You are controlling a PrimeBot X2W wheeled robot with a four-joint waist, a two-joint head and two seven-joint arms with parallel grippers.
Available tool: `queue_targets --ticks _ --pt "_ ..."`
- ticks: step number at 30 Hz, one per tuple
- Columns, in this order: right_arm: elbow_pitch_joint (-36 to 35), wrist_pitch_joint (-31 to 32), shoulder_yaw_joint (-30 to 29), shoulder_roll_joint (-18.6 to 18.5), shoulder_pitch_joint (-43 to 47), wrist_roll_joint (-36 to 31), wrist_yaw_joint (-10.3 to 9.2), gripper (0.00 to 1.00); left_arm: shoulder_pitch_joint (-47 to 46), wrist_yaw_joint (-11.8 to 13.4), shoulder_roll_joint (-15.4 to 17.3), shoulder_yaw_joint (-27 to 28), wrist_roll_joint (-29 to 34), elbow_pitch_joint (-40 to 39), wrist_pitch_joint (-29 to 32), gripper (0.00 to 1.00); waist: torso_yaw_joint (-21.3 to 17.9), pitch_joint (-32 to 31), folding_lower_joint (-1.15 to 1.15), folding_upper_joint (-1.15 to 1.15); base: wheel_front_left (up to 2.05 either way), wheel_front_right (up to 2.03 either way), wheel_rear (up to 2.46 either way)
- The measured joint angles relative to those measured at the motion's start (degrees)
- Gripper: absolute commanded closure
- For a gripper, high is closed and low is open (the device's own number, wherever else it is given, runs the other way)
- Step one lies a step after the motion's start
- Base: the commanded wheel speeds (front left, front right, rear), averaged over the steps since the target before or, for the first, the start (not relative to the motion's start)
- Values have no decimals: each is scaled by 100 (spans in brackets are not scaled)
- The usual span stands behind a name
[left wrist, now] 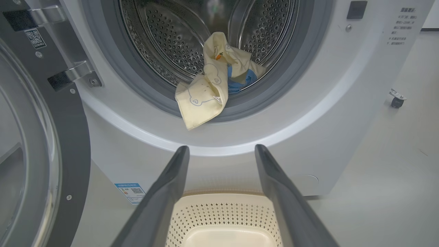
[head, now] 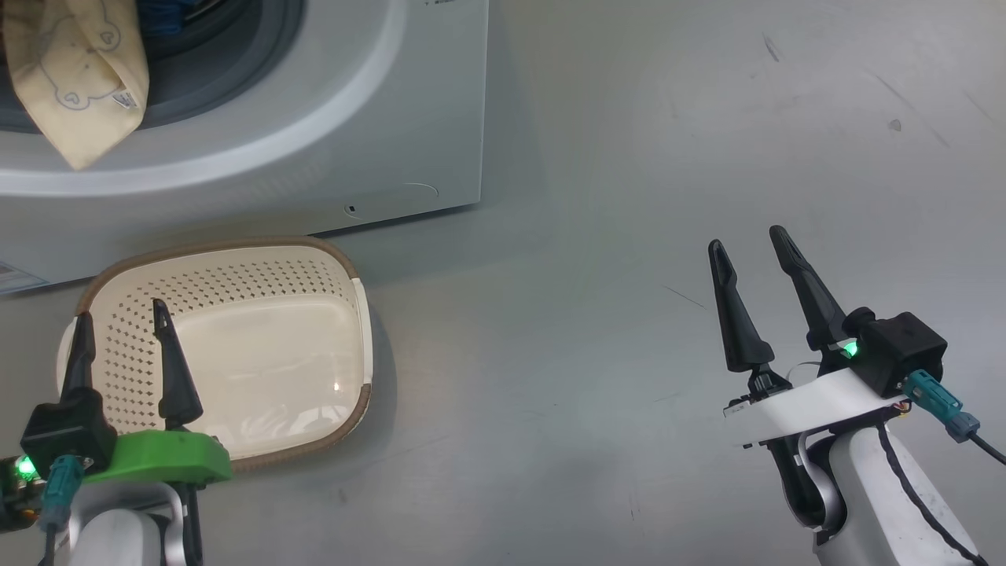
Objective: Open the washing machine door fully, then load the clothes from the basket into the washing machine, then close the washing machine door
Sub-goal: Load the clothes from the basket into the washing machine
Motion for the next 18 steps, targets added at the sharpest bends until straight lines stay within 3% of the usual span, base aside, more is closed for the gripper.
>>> queue_targets --ticks 18 --pt "-162 0 110 14 -30 2 0 0 -311 1 14 -48 40 -89 433 0 -137 302 0 0 0 0 0"
